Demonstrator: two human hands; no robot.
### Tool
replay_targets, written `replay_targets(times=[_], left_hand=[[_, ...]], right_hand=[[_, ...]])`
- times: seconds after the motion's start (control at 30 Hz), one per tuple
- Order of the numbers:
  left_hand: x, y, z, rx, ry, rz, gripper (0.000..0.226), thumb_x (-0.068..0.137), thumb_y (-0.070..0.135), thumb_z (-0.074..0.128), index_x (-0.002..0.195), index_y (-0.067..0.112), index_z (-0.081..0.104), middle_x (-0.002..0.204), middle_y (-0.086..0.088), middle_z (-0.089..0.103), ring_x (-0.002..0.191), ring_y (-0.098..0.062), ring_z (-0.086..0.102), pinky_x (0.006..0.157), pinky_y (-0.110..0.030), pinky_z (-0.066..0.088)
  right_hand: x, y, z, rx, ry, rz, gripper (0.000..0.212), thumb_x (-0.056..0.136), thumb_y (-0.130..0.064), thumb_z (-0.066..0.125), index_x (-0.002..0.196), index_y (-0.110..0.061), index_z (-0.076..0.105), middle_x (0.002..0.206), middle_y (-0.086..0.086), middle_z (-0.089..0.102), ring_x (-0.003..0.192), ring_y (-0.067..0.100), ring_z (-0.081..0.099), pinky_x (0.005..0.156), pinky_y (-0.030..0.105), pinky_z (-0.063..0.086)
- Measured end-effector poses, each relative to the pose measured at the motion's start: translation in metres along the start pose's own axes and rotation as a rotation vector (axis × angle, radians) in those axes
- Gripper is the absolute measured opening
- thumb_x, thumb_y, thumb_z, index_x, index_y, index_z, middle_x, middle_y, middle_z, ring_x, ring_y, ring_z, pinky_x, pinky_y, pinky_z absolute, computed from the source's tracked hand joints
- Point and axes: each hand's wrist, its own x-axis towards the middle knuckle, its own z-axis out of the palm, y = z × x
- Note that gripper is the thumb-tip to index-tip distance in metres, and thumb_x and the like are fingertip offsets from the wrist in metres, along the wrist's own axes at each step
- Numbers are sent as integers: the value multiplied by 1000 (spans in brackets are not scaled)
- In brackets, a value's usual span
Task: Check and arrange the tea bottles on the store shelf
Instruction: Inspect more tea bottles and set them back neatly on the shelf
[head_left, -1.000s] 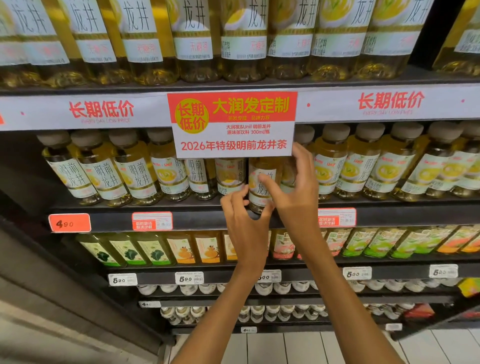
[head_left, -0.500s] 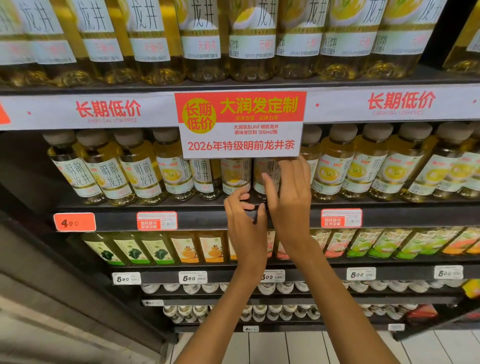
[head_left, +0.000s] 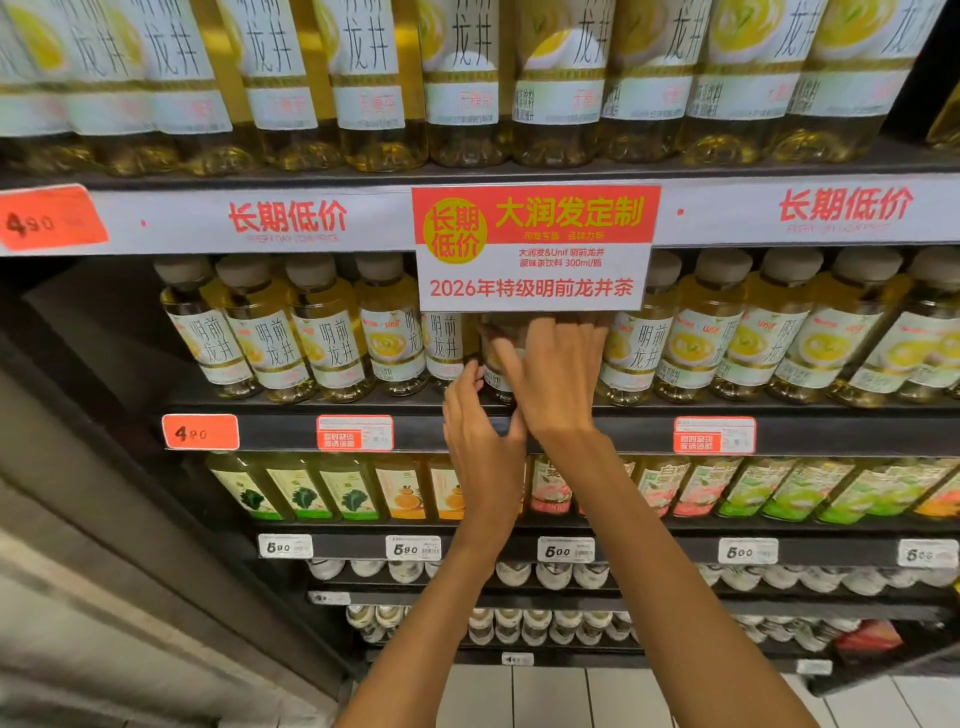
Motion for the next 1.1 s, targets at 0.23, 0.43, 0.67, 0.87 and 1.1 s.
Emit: replay_targets(times=[0.23, 0.43, 0.67, 0.87, 1.1], left_hand=[[-6, -4, -9, -42, -39, 83, 62, 82, 1, 66, 138, 2, 41, 127, -15, 44, 117, -29, 48, 95, -50, 45], [-11, -7, -24, -146, -75, 108, 57, 81, -2, 69, 130, 13, 46, 125, -6, 44, 120, -19, 47, 102, -39, 43], [-20, -11, -53, -249, -349, 27, 59, 87, 18, 67, 139, 13, 39, 133, -5, 54, 125, -14, 50, 103, -40, 44], [-38, 0, -82, -516, -529, -34, 53, 82, 57, 59, 128, 30, 51, 118, 15, 66, 111, -4, 61, 86, -17, 48], [-49, 6, -97, -662, -731, -392, 51, 84, 69, 44, 115, 36, 67, 107, -2, 72, 95, -16, 69, 75, -31, 56]], right_hand=[[-34, -6, -4, 738, -15, 175, 58, 80, -9, 74, 129, 1, 44, 122, 13, 50, 118, 18, 45, 103, 28, 39], [-57, -13, -13, 944, 109, 216, 59, 80, -4, 72, 133, -4, 47, 132, 10, 51, 127, 19, 48, 104, 38, 43], [-77, -28, -30, 1022, 172, 241, 66, 74, -3, 77, 128, -28, 48, 128, -7, 54, 122, 10, 52, 98, 21, 43], [-69, -23, -53, 1195, -37, 365, 61, 76, -20, 75, 130, -24, 47, 123, 3, 56, 113, 13, 57, 93, 26, 49], [-50, -12, -64, 1502, -328, 535, 34, 82, -34, 62, 112, -18, 59, 92, 2, 72, 94, 23, 69, 75, 29, 55]])
